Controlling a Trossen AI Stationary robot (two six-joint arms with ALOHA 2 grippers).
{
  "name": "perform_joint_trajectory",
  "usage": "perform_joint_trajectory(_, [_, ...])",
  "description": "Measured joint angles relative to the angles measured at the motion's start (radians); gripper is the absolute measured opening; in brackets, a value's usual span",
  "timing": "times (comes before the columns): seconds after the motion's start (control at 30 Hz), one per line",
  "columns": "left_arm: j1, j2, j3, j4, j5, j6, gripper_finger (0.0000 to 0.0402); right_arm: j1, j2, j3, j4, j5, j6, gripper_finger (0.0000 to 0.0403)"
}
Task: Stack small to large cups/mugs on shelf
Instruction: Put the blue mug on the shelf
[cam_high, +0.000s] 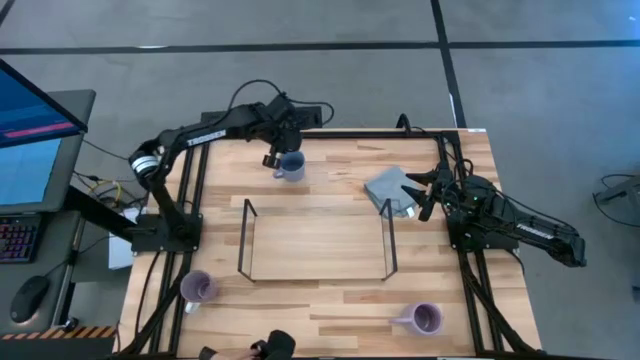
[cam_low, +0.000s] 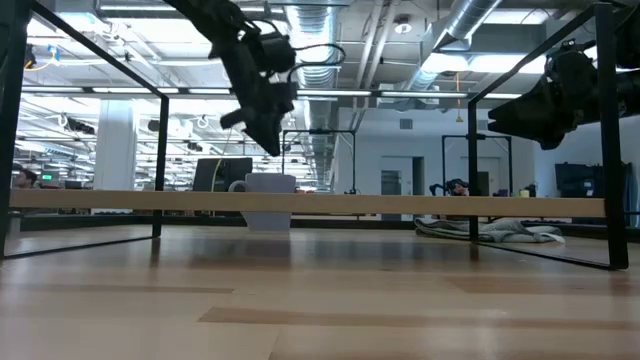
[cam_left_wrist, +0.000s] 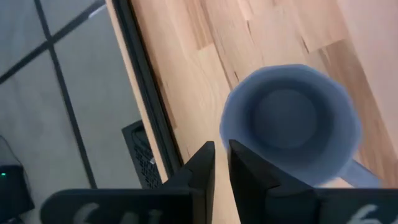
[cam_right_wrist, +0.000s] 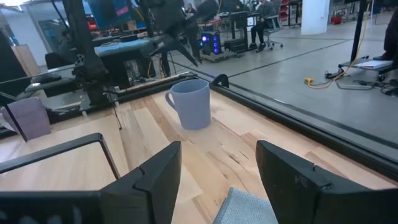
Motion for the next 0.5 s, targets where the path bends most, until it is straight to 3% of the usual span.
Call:
perform_joint_trajectory(0.3, [-0.006,0.012,0.012,0.029,-0.039,-0.050,0.0018,0.000,0.000,0.000,0.000,0.000,0.000,0.0230])
perform_joint_trajectory(0.5, [-0.006,0.010,0.012,0.027,-0.038,-0.031,0.0038,0.000,0.000,0.000,0.000,0.000,0.000,0.0230])
